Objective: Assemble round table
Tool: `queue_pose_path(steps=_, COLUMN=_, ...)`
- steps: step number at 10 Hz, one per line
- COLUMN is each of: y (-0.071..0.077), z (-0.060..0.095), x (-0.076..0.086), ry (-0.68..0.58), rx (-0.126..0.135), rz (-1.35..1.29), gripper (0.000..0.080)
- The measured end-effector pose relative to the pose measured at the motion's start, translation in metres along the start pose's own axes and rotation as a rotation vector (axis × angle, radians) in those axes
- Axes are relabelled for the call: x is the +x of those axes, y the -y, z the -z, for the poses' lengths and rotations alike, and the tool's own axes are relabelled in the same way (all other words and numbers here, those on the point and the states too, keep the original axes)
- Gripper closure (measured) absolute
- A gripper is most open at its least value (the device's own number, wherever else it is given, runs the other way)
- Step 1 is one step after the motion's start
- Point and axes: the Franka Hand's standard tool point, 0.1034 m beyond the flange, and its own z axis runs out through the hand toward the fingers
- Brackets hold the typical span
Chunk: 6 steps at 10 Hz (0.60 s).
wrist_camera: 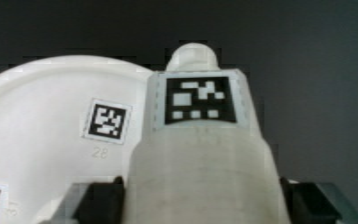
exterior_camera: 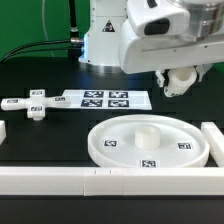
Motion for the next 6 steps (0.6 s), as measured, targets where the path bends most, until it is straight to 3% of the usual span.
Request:
queue_pose_path(steps=1, y=-0.001, z=0.003, x=0.008, ry=-0.088, rx=-0.005, rz=0.000, gripper=0.0390)
queue_pose_path(steps=4, y=-0.021, z=0.037, x=0.018, ry=-0.341, rx=-0.031, rz=0.029, gripper=0.0390)
queue_pose_path(steps=6, y=-0.021, z=0.029, x=0.019, ry=-0.473, rx=-0.045, rz=0.032, gripper=0.0390)
